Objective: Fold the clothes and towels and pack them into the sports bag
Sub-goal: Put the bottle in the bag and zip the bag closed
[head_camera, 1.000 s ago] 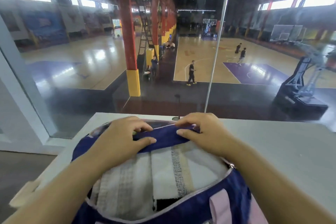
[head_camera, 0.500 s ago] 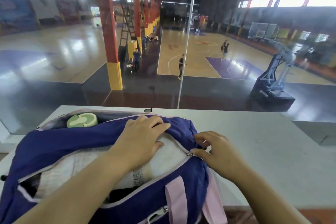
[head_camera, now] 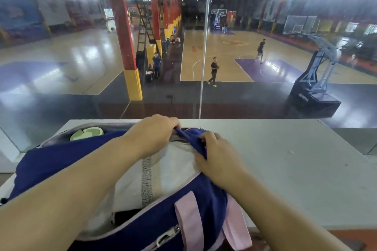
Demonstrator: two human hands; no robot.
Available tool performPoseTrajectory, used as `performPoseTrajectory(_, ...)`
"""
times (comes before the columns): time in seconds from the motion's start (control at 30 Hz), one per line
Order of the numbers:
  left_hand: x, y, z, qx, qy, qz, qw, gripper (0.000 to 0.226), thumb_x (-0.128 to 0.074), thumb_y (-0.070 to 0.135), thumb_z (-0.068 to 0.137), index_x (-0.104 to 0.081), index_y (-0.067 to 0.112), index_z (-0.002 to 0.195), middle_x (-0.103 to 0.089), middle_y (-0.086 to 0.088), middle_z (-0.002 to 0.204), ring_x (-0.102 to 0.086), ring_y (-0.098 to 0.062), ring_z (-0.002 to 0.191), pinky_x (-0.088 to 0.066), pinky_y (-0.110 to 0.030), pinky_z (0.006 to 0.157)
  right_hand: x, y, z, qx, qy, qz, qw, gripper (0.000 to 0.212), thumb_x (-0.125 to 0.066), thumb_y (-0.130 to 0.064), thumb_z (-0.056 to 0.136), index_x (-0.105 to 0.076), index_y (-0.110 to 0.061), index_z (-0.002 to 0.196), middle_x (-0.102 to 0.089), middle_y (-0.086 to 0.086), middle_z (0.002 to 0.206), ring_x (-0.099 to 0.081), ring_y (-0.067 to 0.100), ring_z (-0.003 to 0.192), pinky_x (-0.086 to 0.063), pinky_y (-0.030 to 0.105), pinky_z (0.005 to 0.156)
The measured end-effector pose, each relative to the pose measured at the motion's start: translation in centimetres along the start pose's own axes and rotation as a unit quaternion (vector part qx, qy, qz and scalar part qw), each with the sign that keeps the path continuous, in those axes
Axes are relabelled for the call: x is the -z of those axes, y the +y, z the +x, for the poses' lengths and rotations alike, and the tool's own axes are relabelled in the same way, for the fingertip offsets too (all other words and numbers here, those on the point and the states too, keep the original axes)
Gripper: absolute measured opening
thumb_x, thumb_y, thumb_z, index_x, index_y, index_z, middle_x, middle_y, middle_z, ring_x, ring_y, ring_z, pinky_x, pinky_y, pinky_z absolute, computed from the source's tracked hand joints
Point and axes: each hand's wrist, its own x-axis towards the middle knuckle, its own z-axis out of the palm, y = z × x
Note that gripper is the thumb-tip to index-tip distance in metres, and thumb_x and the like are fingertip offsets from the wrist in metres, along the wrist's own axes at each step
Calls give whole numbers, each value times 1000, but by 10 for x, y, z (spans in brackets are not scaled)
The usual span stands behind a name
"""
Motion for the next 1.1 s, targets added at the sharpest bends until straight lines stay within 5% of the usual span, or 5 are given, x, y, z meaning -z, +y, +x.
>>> performPoseTrajectory(0.33,15,-9,5,-67,-74,-68,993,22,-58,52,84,-58,33,95,-49,9,92,-54,-12,82,-45,-32,75,12,9,25,-34,-33,232,972,17,-51,-1,77,-65,-10,73,-64,12,73,-57,30,69,-49,48,69)
performPoseTrajectory(0.63,11,-8,4,-67,-16,18,997,23,-72,38,73,-52,36,84,-63,11,83,-57,-14,77,-43,-31,64,24,-1,29,-88,-61,373,922,20,-52,5,84,-65,-6,71,-57,9,68,-49,17,64,-39,24,56)
performPoseTrajectory(0.8,18,-10,7,-30,-47,-76,995,11,-73,27,74,-64,23,78,-63,5,68,-58,-14,67,-43,-32,63,27,2,32,-71,-79,315,943,22,-52,0,81,-57,-10,63,-50,4,61,-43,15,60,-35,31,61)
performPoseTrajectory(0.93,28,-15,12,-16,-102,-145,984,9,-74,32,77,-70,24,80,-67,-1,75,-61,-17,72,-48,-35,71,36,4,20,15,-136,231,963,16,-65,-25,85,-63,-16,72,-61,5,71,-54,17,66,-44,32,64)
performPoseTrajectory(1.1,29,-5,14,-20,-101,-125,987,4,-70,27,81,-67,28,78,-63,8,71,-57,-11,69,-49,-34,72,36,7,18,34,-105,111,988,7,-64,-16,81,-68,-14,86,-66,6,83,-61,25,77,-52,42,73)
